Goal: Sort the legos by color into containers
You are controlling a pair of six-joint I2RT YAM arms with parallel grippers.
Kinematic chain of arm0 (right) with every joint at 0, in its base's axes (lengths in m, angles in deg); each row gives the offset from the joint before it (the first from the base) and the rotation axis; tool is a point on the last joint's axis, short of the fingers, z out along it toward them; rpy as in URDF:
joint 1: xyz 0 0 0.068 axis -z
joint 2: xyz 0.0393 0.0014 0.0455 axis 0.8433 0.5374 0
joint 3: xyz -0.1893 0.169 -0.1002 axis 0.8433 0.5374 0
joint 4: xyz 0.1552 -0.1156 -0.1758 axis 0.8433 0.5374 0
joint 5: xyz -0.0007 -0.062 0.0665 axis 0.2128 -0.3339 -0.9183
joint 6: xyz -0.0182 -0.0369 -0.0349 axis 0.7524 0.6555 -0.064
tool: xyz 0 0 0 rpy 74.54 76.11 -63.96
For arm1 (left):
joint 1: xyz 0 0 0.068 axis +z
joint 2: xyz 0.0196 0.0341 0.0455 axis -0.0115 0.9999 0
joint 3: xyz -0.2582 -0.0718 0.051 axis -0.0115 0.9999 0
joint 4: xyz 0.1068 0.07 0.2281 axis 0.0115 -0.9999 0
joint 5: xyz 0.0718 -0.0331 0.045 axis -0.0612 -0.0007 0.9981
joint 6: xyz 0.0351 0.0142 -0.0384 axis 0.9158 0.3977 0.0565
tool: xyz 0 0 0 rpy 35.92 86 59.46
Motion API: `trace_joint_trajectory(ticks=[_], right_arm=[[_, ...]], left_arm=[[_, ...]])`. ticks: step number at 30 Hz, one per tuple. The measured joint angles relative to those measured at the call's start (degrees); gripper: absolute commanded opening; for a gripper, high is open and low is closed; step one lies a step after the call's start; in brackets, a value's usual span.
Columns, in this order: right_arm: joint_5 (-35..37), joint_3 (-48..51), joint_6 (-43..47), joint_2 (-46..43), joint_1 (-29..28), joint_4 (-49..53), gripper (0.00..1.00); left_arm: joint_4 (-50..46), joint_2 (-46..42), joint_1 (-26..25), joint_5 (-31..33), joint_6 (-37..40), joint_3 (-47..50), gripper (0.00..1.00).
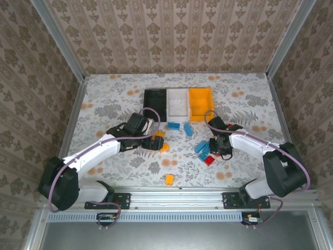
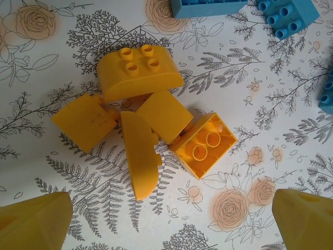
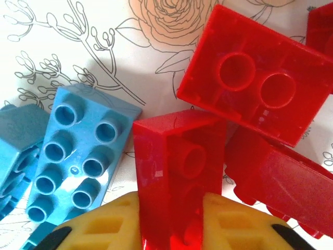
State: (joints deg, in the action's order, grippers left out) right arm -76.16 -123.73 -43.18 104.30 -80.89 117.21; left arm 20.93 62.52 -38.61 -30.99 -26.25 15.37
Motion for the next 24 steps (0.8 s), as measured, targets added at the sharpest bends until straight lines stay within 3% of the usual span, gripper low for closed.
trace_joint_trajectory(ticks=[13, 24], right_arm=[[0.0, -1.7, 0.3, -5.9, 0.0, 2.1, 0.22], [-1.6, -14.4, 0.6, -6.4, 0.0, 3.9, 0.23]], left_arm=[[0.0, 0.0, 0.0, 0.0, 0.0, 0.0, 1.00], [0.0, 0.0, 0.1, 0.0, 0.0, 0.0, 1.00]])
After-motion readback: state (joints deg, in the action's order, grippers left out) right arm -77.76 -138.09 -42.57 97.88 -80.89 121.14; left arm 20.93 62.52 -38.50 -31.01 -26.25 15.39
